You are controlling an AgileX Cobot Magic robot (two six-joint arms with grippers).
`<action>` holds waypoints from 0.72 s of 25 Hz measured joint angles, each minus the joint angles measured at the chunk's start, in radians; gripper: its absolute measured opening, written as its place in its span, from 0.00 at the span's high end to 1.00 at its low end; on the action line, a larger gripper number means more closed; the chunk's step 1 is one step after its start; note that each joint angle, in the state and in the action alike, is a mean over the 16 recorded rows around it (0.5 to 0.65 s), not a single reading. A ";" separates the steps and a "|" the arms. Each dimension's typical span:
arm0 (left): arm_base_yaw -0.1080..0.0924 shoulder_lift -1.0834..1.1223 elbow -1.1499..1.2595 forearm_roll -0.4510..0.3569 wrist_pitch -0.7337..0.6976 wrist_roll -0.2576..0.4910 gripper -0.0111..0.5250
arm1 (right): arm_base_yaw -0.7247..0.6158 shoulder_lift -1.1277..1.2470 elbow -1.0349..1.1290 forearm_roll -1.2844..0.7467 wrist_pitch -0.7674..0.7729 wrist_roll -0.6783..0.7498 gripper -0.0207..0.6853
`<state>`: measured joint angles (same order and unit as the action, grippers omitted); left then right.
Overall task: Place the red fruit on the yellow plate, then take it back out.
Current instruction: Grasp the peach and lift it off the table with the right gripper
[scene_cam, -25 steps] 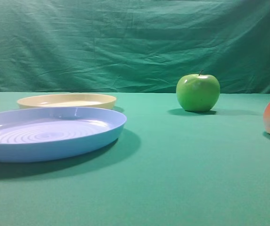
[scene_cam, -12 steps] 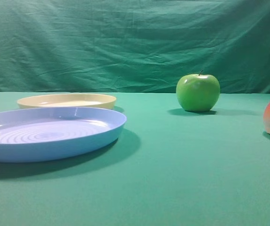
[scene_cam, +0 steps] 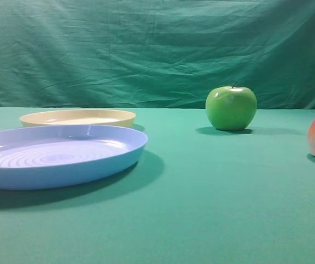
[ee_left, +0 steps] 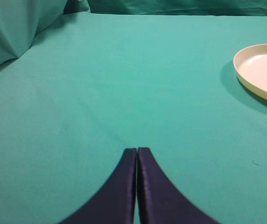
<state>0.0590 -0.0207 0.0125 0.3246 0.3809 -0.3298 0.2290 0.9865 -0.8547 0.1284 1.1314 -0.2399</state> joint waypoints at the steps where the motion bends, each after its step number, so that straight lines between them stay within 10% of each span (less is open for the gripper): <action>1: 0.000 0.000 0.000 0.000 0.000 0.000 0.98 | 0.010 0.028 -0.005 -0.004 -0.007 -0.003 0.96; 6: 0.000 0.000 0.000 0.000 0.000 0.000 0.98 | 0.058 0.161 -0.013 -0.027 -0.077 -0.009 0.83; 18: 0.000 0.000 0.000 0.000 0.000 0.000 0.98 | 0.096 0.461 -0.014 -0.044 -0.354 -0.014 0.18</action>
<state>0.0590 -0.0207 0.0125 0.3246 0.3809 -0.3298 0.3252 1.4476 -0.8692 0.0844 0.7770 -0.2535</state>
